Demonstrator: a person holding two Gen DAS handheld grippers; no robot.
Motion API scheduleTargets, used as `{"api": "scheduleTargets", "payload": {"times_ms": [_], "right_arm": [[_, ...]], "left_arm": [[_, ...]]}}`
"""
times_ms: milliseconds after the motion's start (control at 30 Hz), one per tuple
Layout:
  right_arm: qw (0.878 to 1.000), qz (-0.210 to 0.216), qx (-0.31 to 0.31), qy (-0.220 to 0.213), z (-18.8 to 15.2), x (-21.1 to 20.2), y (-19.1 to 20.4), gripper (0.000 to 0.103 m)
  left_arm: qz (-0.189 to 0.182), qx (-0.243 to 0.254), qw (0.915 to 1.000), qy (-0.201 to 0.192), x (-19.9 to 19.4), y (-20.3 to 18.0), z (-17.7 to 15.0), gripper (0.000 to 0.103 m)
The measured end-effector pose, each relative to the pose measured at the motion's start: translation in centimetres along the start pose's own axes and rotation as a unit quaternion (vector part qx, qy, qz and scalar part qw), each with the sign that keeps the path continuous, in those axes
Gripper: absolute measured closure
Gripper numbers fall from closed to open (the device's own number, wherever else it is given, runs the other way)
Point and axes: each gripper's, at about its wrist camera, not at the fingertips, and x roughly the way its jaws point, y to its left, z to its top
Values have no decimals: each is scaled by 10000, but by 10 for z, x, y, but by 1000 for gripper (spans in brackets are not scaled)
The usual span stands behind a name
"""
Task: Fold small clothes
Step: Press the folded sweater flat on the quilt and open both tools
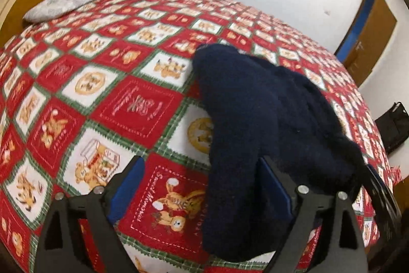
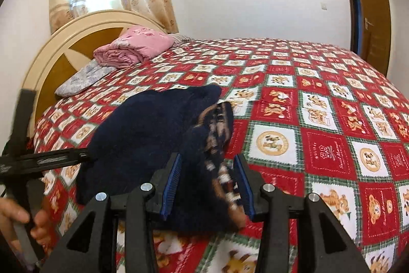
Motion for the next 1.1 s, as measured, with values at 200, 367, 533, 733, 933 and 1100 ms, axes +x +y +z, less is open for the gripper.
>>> {"api": "scheduleTargets", "payload": {"times_ms": [200,367,533,733,933,1100], "right_arm": [[9989,369,-283,107,-2,7,18,64],[9935,238,281,1078,-23,56,-14,64],[9925,288,404,1118,-23,61,-17,64],[9922,204,356,1178,-25,50,-15,62],[9923,387,955,684,-41,-3,-16,62],[9930,365,1101,228,-51,-44,-11,62]], "left_arm": [[600,160,9980,75,12,-11,-15,9],[919,77,9955,197,20,-8,-19,1],[1213,308,9921,41,21,-15,-23,0],[1161,382,9925,93,12,-19,-30,0],[1035,266,9943,5,-6,-18,-45,2],[897,558,9943,-107,-28,-34,-56,2]]}}
